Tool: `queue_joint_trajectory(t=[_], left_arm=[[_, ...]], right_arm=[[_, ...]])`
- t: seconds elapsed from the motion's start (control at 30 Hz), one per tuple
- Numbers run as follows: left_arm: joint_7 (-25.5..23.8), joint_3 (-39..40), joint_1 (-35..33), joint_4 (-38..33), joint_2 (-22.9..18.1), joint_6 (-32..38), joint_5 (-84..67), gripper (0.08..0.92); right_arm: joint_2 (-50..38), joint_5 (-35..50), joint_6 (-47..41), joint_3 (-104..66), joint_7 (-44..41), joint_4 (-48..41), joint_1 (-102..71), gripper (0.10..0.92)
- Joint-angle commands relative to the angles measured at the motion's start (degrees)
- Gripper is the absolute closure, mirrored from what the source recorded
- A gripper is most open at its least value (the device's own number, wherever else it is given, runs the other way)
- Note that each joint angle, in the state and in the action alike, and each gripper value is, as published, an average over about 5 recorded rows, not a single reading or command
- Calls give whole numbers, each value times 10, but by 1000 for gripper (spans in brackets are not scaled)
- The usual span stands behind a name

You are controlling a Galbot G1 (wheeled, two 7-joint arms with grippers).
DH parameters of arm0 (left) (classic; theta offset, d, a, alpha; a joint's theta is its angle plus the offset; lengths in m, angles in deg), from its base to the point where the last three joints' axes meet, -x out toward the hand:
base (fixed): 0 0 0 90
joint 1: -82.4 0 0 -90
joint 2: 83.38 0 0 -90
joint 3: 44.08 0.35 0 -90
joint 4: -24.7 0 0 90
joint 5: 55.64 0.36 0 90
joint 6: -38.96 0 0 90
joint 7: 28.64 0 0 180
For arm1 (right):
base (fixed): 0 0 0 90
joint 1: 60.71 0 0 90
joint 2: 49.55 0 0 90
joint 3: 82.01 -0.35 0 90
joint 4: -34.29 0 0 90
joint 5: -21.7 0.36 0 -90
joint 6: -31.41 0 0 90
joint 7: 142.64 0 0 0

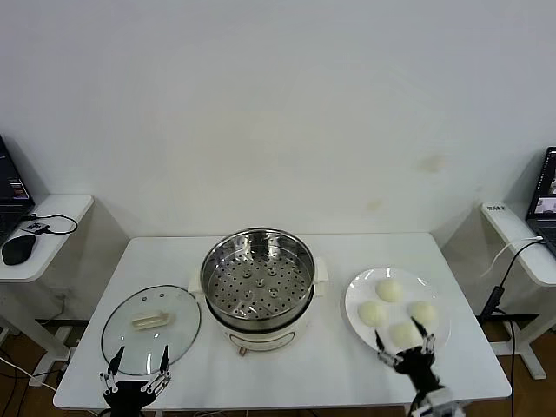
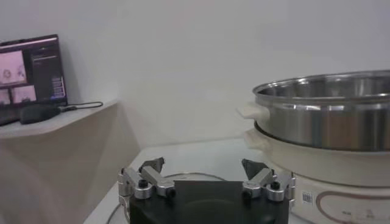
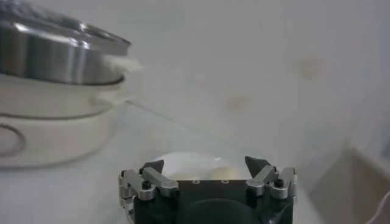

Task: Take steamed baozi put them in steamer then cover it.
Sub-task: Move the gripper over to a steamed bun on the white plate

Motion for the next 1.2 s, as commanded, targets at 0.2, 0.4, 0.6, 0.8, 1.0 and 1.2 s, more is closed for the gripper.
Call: queue_joint_trajectory(t=[0.2, 0.4, 0.6, 0.8, 1.0, 1.2], left_arm=[[-6, 0, 23, 17, 4, -3, 51, 177], [-3, 2, 35, 30, 6, -4, 56, 177], [0, 2, 37, 38, 7, -4, 56, 177], [3, 2, 38, 42, 7, -4, 56, 177], [4, -1, 41, 52, 7, -3, 55, 177], [6, -5, 43, 57, 5, -3, 53, 177]], right_arm=[[-188, -93, -47, 22, -86, -72, 182, 203], [-314, -43, -87, 163, -274, -164, 358, 203], [-374, 22, -116, 395, -432, -240, 566, 203], [-380, 69, -134, 571, -533, -271, 700, 203], [-343, 77, -102, 684, -562, -328, 780, 203], [-270, 44, -73, 727, -571, -393, 813, 203]])
